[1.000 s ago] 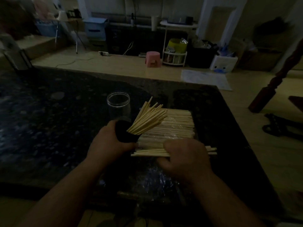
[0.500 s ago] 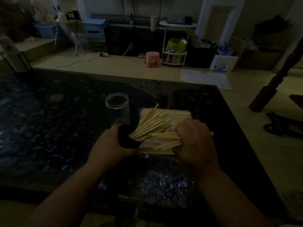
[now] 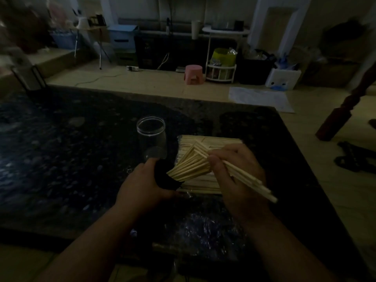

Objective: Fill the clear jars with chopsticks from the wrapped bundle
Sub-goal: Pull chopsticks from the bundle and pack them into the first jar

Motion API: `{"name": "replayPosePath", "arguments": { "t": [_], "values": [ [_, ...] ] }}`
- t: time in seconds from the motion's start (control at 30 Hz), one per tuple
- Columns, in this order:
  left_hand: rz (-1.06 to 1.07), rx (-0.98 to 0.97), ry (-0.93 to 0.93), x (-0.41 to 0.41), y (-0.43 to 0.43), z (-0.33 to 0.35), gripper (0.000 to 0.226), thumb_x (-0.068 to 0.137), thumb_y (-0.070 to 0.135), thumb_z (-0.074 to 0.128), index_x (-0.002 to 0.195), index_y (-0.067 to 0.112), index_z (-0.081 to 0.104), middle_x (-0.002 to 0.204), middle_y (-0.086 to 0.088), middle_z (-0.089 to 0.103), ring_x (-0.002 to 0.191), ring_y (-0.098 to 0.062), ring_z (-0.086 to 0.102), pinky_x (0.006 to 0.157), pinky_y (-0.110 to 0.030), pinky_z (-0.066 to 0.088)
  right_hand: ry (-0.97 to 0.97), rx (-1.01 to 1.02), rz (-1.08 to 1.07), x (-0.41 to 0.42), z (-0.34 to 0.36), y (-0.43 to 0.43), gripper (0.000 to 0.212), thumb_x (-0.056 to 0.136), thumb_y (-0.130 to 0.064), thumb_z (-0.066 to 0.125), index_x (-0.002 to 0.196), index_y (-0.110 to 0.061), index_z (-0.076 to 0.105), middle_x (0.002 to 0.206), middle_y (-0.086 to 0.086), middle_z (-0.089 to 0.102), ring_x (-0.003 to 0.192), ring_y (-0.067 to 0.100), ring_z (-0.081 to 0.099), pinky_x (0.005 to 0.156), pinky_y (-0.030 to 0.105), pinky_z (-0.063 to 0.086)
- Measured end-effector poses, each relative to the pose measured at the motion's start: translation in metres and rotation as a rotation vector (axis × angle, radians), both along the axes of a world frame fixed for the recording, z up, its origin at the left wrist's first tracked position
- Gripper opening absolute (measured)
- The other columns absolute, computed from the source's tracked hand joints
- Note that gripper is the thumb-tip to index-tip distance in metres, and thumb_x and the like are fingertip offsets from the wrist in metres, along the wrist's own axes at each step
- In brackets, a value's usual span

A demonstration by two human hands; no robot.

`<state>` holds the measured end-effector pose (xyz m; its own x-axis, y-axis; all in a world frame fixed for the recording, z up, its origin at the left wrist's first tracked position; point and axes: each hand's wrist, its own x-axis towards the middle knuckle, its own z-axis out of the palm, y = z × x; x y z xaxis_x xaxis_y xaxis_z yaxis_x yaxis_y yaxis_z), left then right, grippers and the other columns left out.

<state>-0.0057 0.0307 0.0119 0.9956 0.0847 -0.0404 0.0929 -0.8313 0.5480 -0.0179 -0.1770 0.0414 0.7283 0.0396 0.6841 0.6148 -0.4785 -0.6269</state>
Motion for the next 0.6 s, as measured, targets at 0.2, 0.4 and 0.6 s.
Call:
{"name": "replayPosePath", "arguments": {
  "t": [0.2,0.4,0.6],
  "values": [
    [-0.022,0.014,-0.003,0.0006,-0.0023,-0.0020,0.088,0.050,0.059,0.083,0.126,0.037,0.046,0.116,0.004,0.055,0.104,-0.017,0.057,0.083,-0.034,0.050,0.351,0.275,0.038,0.0036,-0.0018,0.0061,0.017,0.093,-0.025,0.062,0.076,-0.026,0.065,0.076,-0.004,0.066,0.076,0.003,0.064,0.069,0.012,0.047],
    [-0.053,0.048,-0.031,0.0003,-0.0023,-0.0051,0.083,0.054,0.056,0.083,0.126,0.040,0.044,0.112,0.005,0.052,0.105,-0.018,0.057,0.085,-0.036,0.050,0.455,0.322,-0.028,0.0079,-0.0094,0.0038,0.022,0.087,-0.024,0.070,0.066,-0.024,0.064,0.062,-0.009,0.066,0.060,0.005,0.063,0.062,0.027,0.053],
    [-0.081,0.037,-0.064,-0.0011,-0.0047,-0.0054,0.074,0.055,0.056,0.082,0.117,0.050,0.041,0.105,0.009,0.049,0.101,-0.016,0.056,0.084,-0.035,0.050,0.409,0.357,-0.095,0.0069,-0.0088,0.0066,0.023,0.086,-0.020,0.071,0.064,-0.017,0.064,0.071,-0.006,0.068,0.063,0.000,0.063,0.061,0.017,0.049]
  ]
}}
